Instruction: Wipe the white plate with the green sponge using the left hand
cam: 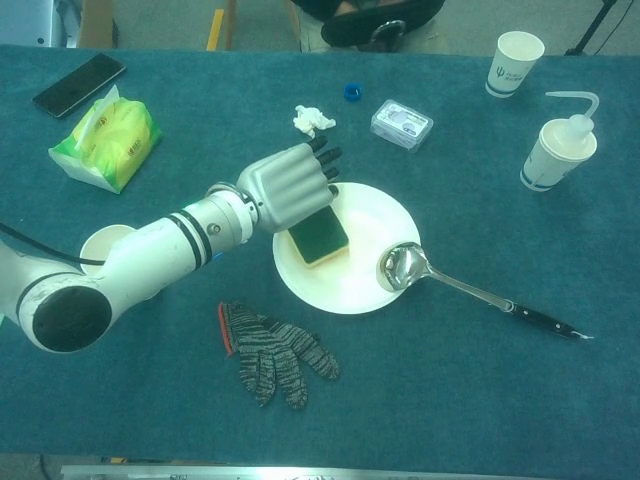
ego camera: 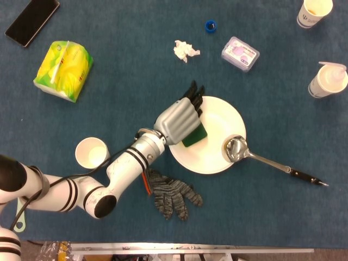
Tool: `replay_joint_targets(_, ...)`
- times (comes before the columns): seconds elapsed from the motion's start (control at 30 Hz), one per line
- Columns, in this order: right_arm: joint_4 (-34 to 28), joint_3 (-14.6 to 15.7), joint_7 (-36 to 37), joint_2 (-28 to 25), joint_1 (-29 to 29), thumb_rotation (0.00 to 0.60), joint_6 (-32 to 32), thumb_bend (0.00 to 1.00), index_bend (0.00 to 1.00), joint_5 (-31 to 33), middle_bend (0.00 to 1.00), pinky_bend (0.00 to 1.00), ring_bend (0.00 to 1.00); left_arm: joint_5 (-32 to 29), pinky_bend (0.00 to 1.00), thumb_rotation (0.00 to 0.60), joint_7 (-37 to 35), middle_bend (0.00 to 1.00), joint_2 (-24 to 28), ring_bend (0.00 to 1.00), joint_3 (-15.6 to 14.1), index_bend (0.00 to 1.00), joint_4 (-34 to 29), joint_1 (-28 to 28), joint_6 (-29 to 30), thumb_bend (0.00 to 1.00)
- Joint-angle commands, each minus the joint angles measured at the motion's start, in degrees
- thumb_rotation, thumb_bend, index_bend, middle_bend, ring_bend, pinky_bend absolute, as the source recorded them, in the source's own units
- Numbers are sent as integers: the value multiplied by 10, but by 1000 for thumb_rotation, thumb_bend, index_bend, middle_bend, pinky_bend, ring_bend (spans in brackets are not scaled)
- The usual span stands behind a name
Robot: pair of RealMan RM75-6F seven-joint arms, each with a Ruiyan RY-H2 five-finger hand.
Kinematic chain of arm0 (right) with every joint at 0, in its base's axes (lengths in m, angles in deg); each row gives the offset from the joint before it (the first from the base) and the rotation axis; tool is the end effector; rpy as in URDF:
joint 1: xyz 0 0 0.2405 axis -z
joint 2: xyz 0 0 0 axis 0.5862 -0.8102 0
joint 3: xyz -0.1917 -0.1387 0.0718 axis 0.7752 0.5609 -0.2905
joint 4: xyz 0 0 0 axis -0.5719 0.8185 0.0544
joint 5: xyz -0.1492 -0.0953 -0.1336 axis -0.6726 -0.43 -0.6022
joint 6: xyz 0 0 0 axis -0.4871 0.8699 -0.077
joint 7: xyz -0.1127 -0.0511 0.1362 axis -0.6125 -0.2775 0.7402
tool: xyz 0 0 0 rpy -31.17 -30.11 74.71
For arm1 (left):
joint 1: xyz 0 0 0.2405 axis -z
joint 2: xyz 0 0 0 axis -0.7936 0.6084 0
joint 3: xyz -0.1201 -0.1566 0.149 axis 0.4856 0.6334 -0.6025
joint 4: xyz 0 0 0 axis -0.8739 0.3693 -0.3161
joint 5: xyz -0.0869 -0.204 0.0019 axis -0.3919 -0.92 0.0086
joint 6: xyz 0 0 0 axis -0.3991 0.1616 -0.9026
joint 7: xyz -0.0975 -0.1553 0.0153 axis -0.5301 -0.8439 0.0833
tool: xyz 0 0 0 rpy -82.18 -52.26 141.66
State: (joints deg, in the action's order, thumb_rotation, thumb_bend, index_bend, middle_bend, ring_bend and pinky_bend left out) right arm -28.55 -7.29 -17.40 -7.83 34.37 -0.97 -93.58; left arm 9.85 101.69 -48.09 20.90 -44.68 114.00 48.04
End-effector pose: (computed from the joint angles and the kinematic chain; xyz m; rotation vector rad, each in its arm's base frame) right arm -0.3575 -0.2077 0.1622 1.2347 -1.0567 0.9777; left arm -0.0427 0.3218 -0.1371 -2.2380 0.2089 -0.4644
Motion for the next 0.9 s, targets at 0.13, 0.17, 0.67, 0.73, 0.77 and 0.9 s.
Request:
replay_joint_targets(0.13, -1, 0, 0, 0, -1, 600, 0, 262, 299, -2, 293, 322, 200, -8, 79, 600, -3, 202, 2, 53, 11, 341, 25, -5, 7, 285)
replay_joint_targets(0.17, -1, 0, 0, 0, -1, 600, 0, 262, 299, -2, 293, 322, 200, -8, 79, 600, -3, 202, 4, 53, 13, 341, 24, -6, 9, 285)
replay_joint_targets(0.67, -8, 2, -4, -1, -1, 600, 5, 261, 299, -8, 293, 322, 200, -21, 79, 600, -67, 201, 84, 53, 29, 341, -36, -44, 36, 285)
replay_joint_targets(0.73, -11, 3, -6, -1, 0, 600, 6, 261, 299, -10, 293, 322, 200, -34, 79, 600, -77, 201, 92, 53, 27, 339, -38, -51, 31, 285)
replay_joint_targets(0.77, -12, 3, -7, -1, 0, 600, 7, 262, 299, -10, 293, 322, 200, -41, 79, 600, -81, 201, 95, 54, 27, 337, -39, -54, 28, 285)
replay_joint_targets(0.9, -16, 4, -11, -2, 0, 600, 8, 262, 299, -13, 293, 322, 200, -76, 79, 600, -87, 195, 107, 46, 24, 295, -41, -63, 18, 285)
